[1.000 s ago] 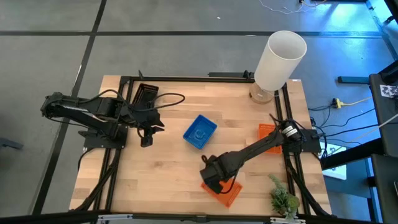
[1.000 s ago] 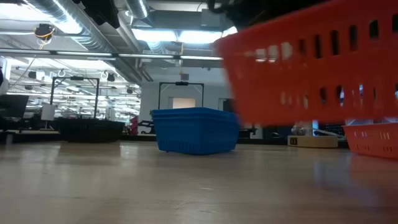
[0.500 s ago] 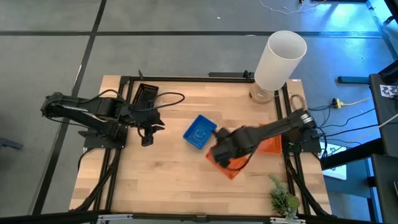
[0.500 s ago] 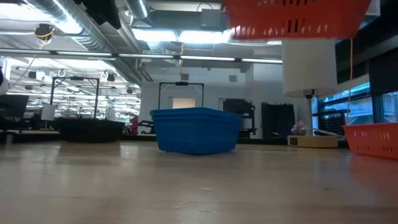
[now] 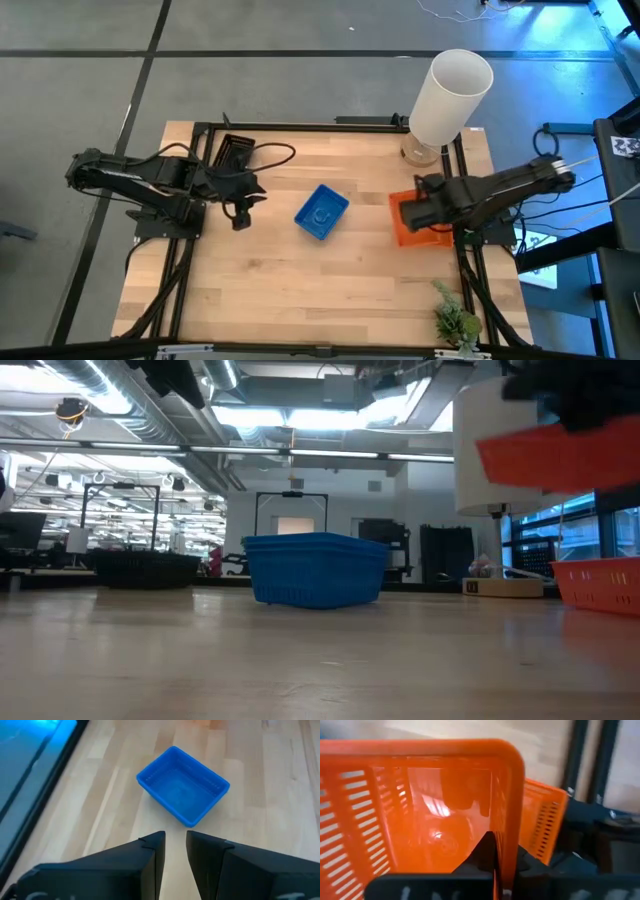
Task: Stack baskets by color
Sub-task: Stack the bottom orange bin on the top orange bin
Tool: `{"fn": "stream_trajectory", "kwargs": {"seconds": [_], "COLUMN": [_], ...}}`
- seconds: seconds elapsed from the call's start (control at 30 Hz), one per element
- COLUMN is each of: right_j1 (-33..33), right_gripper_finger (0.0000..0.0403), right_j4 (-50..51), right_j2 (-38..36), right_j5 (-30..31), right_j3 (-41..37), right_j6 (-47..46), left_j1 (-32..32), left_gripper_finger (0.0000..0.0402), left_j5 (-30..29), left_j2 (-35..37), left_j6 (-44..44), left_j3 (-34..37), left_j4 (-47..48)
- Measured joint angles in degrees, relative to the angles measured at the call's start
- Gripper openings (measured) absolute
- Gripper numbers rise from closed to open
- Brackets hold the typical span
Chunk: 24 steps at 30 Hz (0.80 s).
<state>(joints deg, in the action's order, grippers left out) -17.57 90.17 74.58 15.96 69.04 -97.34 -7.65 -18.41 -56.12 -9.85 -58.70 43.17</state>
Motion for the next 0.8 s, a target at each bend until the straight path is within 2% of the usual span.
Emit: {"fn": "stream_trajectory", "kwargs": {"seconds": [0.17,0.37,0.63,0.8], "right_j1": [0.3,0.3,0.5,0.5], "right_gripper_finger": [0.0000,0.0000,0.0000,0.0000], "right_j4": [-0.1,-0.1,-3.4,-6.7], "right_j2": [-8.2,-16.0,-20.3,-20.7], "right_j5": [-2.9,-3.6,-4.7,-5.1], "right_j3": [-11.1,-19.0,-27.0,-27.4], "right_j6": [-7.2,-10.7,-11.1,-10.4], "left_j1": [0.0,0.0,1.0,2.1], "left_gripper_finger": [0.0069,0.0069,0.0069,0.0069], "left_j5": [-0.9,-2.1,-2.1,-2.0], "left_j2": [0.0,0.0,0.0,0.0], "left_j6": [0.0,-0.1,-0.5,-1.6], "left_j3": [0.0,0.0,0.0,0.0], "left_j4": [-1.1,-3.5,-5.7,-6.0]}}
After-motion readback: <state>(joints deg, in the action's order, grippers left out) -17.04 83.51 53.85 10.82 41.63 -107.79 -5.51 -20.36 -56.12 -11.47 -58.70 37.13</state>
